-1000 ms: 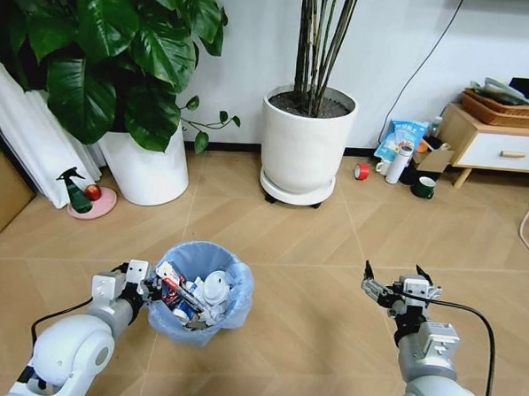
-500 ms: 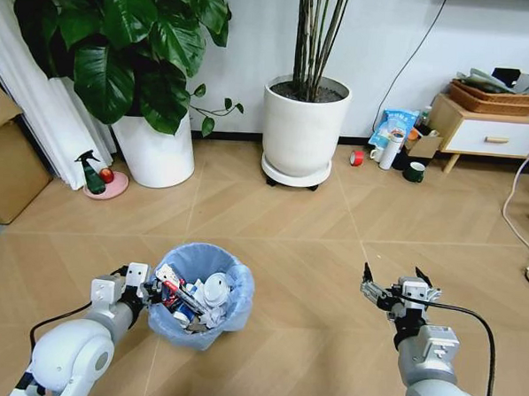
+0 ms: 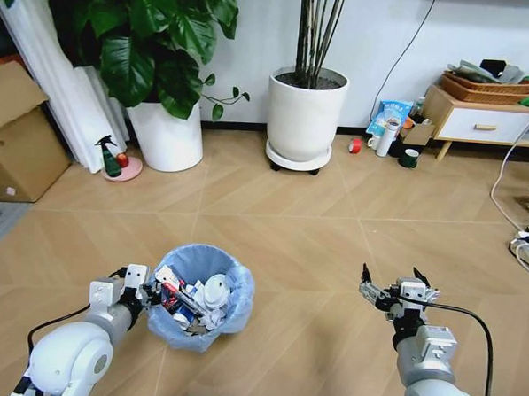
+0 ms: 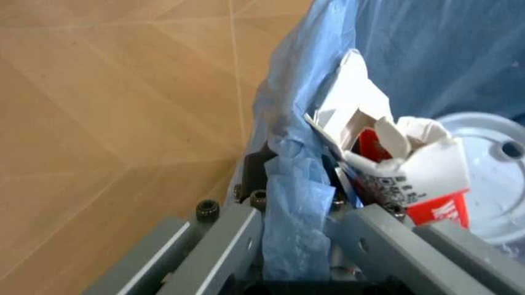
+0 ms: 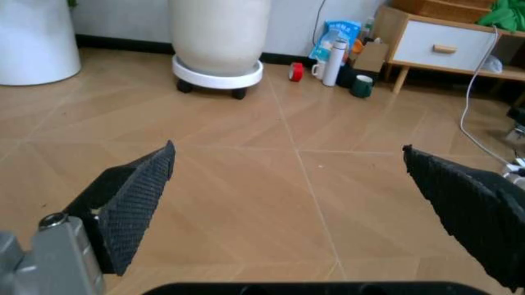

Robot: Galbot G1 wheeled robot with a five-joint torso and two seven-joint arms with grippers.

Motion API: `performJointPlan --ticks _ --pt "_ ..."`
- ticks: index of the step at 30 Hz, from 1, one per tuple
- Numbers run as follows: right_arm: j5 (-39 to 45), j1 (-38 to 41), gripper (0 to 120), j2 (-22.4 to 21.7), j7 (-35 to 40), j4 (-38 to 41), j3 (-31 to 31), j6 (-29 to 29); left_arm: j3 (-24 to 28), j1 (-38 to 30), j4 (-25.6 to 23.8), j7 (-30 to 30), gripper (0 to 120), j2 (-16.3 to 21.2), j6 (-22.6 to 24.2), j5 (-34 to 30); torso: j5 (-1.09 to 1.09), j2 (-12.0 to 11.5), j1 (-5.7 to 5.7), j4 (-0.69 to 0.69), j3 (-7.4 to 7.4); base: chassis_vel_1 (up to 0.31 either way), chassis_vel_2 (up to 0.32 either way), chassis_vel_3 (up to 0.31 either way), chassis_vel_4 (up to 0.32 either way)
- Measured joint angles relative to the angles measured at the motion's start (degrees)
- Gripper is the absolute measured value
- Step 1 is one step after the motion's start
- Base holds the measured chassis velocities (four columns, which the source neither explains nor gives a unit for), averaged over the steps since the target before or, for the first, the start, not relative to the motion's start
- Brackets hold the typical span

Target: Pick up the trash bin and place the garbage on the floor into it.

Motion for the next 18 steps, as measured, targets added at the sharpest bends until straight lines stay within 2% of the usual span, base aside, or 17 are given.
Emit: performJointPlan --ticks 9,18 --pt "0.07 0.14 100 -0.26 0.00 -0.24 -0.15 0.05 -0.04 -0.02 0.14 0.11 0 -0.45 0.00 0.16 -0.02 0.00 0.00 -0.01 0.00 0.258 -0.077 -0.268 0.066" --pt "0.58 0.73 100 -0.98 0.04 -0.80 -0.74 -0.01 -0.10 -0.04 0.53 0.19 0 -1.13 0.00 0.58 -0.01 0.00 0.00 -0.01 0.00 0.288 -0.122 -0.285 0.124"
